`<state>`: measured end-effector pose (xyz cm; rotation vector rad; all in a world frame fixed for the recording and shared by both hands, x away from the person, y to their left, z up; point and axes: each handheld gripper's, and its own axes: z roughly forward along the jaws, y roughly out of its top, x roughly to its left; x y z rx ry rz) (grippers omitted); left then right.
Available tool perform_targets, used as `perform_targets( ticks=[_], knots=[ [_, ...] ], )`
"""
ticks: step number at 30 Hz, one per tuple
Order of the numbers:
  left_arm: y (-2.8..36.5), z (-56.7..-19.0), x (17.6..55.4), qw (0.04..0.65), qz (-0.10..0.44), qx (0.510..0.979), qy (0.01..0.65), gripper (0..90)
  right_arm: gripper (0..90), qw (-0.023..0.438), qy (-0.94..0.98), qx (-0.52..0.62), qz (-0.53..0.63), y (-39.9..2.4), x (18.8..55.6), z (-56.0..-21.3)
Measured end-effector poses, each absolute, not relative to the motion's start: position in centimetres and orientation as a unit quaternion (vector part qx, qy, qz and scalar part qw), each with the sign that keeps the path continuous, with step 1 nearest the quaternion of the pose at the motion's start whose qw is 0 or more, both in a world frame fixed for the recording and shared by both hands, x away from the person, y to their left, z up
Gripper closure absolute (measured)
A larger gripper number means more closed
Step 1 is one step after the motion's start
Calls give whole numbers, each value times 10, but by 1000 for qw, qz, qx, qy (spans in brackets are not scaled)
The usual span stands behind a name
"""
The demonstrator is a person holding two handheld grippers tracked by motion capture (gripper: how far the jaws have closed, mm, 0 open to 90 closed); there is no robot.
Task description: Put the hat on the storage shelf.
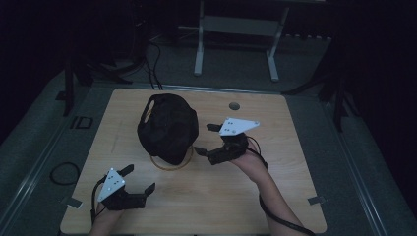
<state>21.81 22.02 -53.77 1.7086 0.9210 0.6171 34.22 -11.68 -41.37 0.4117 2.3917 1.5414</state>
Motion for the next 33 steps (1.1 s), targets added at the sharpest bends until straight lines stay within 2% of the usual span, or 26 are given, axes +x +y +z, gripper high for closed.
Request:
perform_targets(
  ticks=[19, 33],
  knots=[
    [214, -546, 219, 517, 245, 728, 379, 15, 140, 103, 842, 147, 509, -153, 323, -475],
    [211, -550, 220, 510, 238, 736, 376, 15, 140, 102, 845, 154, 502, -181, 307, -506]
  ],
)
